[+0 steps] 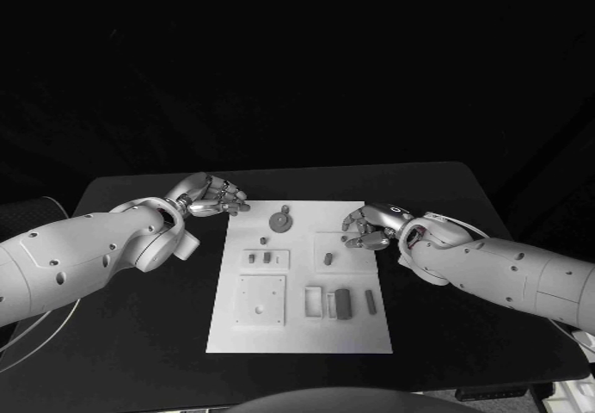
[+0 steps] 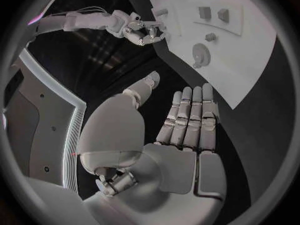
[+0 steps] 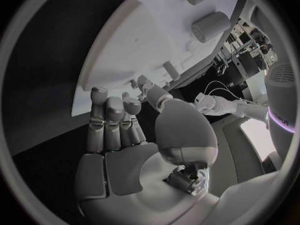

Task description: Assemble the parts on the task board

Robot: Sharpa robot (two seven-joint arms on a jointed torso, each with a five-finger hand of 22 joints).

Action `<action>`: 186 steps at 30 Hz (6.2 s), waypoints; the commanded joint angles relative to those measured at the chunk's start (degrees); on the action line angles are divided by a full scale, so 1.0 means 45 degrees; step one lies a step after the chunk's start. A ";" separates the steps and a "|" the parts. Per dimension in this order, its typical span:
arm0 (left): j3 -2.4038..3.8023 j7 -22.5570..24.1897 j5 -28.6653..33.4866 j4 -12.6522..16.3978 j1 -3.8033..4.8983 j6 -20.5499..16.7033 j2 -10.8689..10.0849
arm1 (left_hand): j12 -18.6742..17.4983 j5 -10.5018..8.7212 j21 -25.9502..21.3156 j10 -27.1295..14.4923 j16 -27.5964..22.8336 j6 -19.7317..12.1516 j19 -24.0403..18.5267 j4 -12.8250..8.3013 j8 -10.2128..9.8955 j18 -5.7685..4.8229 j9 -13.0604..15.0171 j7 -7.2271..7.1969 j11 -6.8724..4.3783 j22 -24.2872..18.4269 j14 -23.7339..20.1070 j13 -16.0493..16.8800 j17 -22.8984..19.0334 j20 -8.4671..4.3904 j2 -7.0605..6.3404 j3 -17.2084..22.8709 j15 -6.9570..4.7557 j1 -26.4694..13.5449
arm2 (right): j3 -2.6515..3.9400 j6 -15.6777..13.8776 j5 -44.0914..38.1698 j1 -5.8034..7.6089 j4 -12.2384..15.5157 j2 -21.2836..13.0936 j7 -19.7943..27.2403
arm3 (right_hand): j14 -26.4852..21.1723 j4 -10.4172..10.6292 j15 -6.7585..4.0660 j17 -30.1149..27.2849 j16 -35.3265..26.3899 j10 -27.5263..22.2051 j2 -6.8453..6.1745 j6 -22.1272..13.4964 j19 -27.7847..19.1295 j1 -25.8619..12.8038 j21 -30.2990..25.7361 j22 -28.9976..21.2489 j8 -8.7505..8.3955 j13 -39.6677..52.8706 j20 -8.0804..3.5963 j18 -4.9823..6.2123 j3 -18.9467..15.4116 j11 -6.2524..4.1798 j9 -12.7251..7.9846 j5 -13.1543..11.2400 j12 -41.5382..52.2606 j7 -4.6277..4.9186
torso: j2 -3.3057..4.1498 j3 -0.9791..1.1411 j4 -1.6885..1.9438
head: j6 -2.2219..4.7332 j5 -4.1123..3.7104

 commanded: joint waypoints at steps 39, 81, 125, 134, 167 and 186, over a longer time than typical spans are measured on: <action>0.0005 0.0127 0.0273 0.0002 0.0004 0.0121 0.0126 | -0.0219 -0.0020 -0.0016 0.0302 0.0050 0.0175 0.0306 -0.0212 0.0059 -0.0022 -0.0146 -0.0022 -0.0061 -0.0001 0.0290 -0.0070 0.0049 -0.0072 0.0259 -0.0066 -0.0080 -0.0049 | -0.0004 0.0378 -0.0389 -0.0096 -0.0307 0.0367 0.0130 | -0.0005 -0.0047 -0.0198 0.0161 0.0135 0.0144 0.0846 0.1010 -0.0089 -0.0239 0.0151 0.0285 0.0426 0.0101 -0.0077 0.0194 0.0687 -0.0231 0.0053 0.0010 0.0044 -0.0263 | -0.0006 0.0007 -0.0017 | -0.0096 0.0135; 0.0005 -0.0108 0.0274 -0.0064 0.0004 -0.0138 0.0097 | -0.0366 -0.0026 0.0026 0.0395 0.0090 0.0200 0.0514 -0.0264 0.0050 -0.0042 -0.0254 -0.0019 -0.0060 0.0042 0.0501 -0.0122 0.0111 -0.0160 0.0304 -0.0109 -0.0164 -0.0108 | -0.0008 -0.0149 -0.1067 -0.0130 -0.0373 0.0388 0.0100 | -0.0003 -0.0087 -0.0482 0.0205 0.0170 0.0236 0.1183 0.2110 -0.0142 -0.0296 0.0217 0.0379 0.0931 0.0182 -0.0097 0.0194 0.0830 -0.0613 0.0248 0.0012 -0.0074 -0.0663 | -0.0007 0.0006 -0.0017 | -0.0199 0.0100; 0.0000 -0.0117 0.0339 -0.0215 0.0004 -0.0026 0.0060 | -0.0476 -0.0027 -0.0035 0.0411 0.0017 0.0163 0.0480 -0.0272 0.0021 -0.0085 -0.0328 -0.0001 -0.0046 0.0037 0.0461 -0.0161 0.0113 -0.0172 0.0331 -0.0111 -0.0153 -0.0133 | 0.0113 -0.0239 -0.0669 0.0102 0.0696 -0.0290 0.0130 | -0.0043 -0.0120 -0.0542 0.0213 0.0167 0.0237 0.1516 0.2218 -0.0188 -0.0304 0.0216 0.0378 0.0977 0.0231 -0.0099 0.0194 0.0829 -0.0659 0.0286 0.0012 -0.0130 -0.0711 | -0.0012 0.0005 -0.0017 | -0.0125 0.0141; 0.0000 -0.0112 0.0341 -0.0224 0.0004 -0.0049 0.0079 | -0.0490 -0.0027 -0.0044 0.0414 0.0007 0.0160 0.0474 -0.0274 0.0019 -0.0090 -0.0337 0.0000 -0.0043 0.0036 0.0455 -0.0166 0.0113 -0.0171 0.0327 -0.0111 -0.0150 -0.0136 | 0.0379 0.0144 0.0048 0.0437 0.1834 -0.0555 0.0122 | -0.0048 -0.0121 -0.0544 0.0214 0.0167 0.0238 0.1514 0.2220 -0.0193 -0.0299 0.0217 0.0379 0.0977 0.0235 -0.0100 0.0194 0.0825 -0.0659 0.0287 0.0013 -0.0133 -0.0710 | -0.0017 -0.0012 -0.0018 | -0.0098 0.0166; 0.0002 -0.0050 0.0449 -0.0369 0.0010 -0.0450 0.0369 | -0.0535 -0.0027 -0.0091 0.0458 -0.0047 0.0177 0.0432 -0.0287 0.0028 -0.0111 -0.0370 -0.0002 -0.0047 0.0033 0.0408 -0.0179 0.0113 -0.0161 0.0290 -0.0107 -0.0130 -0.0130 | -0.0442 0.2045 -0.0485 0.0704 0.2169 0.2287 -0.0002 | -0.0161 -0.0131 -0.0538 0.0238 0.0153 0.0153 0.1624 0.2144 -0.0302 -0.0320 0.0202 0.0390 0.0926 0.0282 -0.0074 0.0194 0.0794 -0.0628 0.0278 0.0013 -0.0170 -0.0679 | 0.0003 -0.0031 0.0023 | -0.0234 0.1385; 0.0002 -0.0066 0.0452 -0.0333 0.0012 -0.0438 0.0444 | -0.0554 -0.0027 -0.0107 0.0477 -0.0067 0.0185 0.0419 -0.0281 0.0032 -0.0117 -0.0384 -0.0003 -0.0050 0.0034 0.0393 -0.0184 0.0115 -0.0157 0.0284 -0.0102 -0.0123 -0.0133 | -0.0794 0.2227 -0.1380 0.0389 0.1900 0.2808 -0.0052 | -0.0185 -0.0139 -0.0533 0.0256 0.0169 0.0132 0.1622 0.2140 -0.0324 -0.0298 0.0216 0.0400 0.0922 0.0303 -0.0070 0.0194 0.0782 -0.0624 0.0280 0.0012 -0.0169 -0.0676 | -0.0003 -0.0027 -0.0007 | -0.0453 0.1676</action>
